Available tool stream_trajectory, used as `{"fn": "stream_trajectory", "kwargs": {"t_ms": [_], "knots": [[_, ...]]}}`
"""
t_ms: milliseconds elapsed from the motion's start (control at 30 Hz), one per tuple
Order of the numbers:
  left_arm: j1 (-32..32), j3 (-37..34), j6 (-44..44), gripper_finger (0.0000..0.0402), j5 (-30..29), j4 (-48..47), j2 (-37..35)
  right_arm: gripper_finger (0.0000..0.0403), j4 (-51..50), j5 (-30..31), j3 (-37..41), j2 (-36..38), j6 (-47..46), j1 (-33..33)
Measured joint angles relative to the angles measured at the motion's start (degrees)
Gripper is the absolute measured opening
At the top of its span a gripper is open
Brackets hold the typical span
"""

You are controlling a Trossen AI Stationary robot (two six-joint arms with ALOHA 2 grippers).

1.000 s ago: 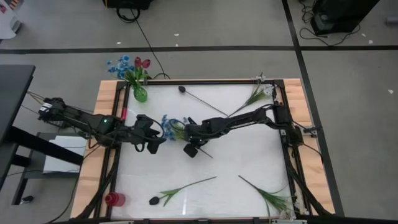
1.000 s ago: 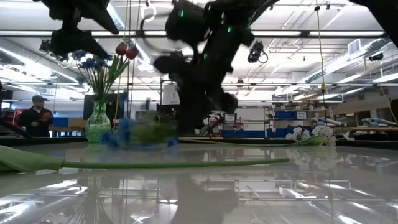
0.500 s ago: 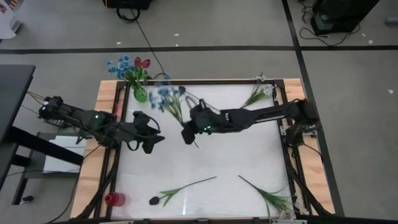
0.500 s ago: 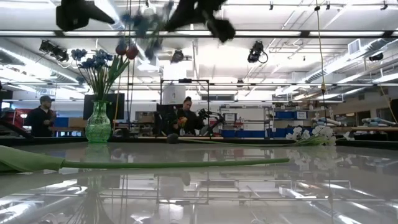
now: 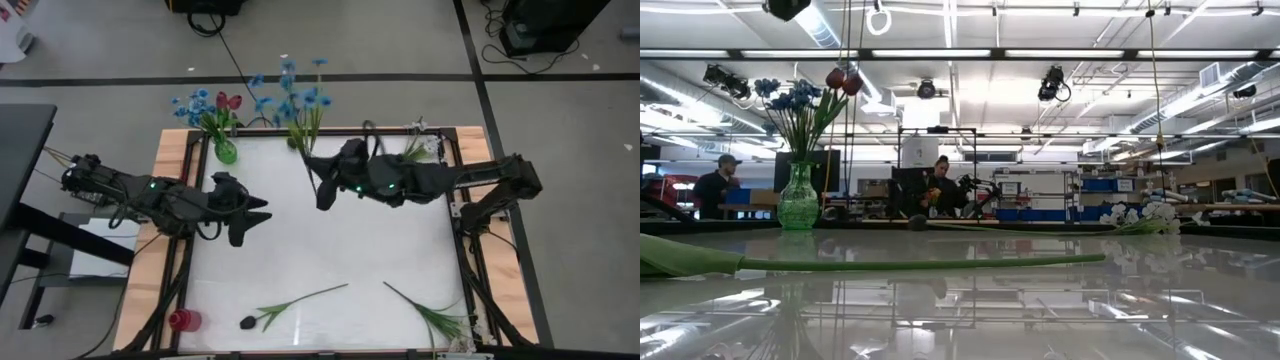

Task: Sort flowers into vase by color
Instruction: Put the blue flowers into the green vase

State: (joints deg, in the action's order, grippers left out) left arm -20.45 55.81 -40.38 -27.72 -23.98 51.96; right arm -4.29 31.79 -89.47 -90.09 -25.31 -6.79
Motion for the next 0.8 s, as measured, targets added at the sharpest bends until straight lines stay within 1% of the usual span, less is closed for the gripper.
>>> {"fn": "stream_trajectory", "kwargs": {"t_ms": [100,200,300,400,467,567,700,800], "knots": [[0.0,0.0,5.9,0.0222,-0.2,5.7,0.0,0.0000,4.5,-6.3,0.0,0.4,3.3,0.1],[0.0,0.0,13.3,0.0222,-0.3,14.3,1.1,0.0000,7.8,-12.6,0.0,-0.4,5.7,0.1],[0.0,0.0,20.9,0.0222,-0.3,23.0,3.1,0.0000,9.0,-16.5,0.0,-1.7,7.8,0.0],[0.2,0.0,26.0,0.0222,-0.3,29.7,4.8,0.0000,9.1,-18.2,0.0,-2.5,9.0,0.0],[0.7,0.0,28.1,0.0222,-0.3,32.9,5.5,0.0000,8.7,-19.5,0.0,-2.7,9.4,0.0],[1.5,0.0,29.2,0.0222,-0.3,34.1,5.4,0.0000,8.2,-20.4,0.0,-2.7,10.0,0.0],[3.1,0.0,29.3,0.0222,-0.3,35.2,5.4,0.0000,8.3,-24.2,0.0,-2.7,11.6,0.0],[4.2,0.0,29.3,0.0222,2.3,38.6,5.4,0.0000,6.7,-25.2,0.0,-2.6,12.0,0.0]]}}
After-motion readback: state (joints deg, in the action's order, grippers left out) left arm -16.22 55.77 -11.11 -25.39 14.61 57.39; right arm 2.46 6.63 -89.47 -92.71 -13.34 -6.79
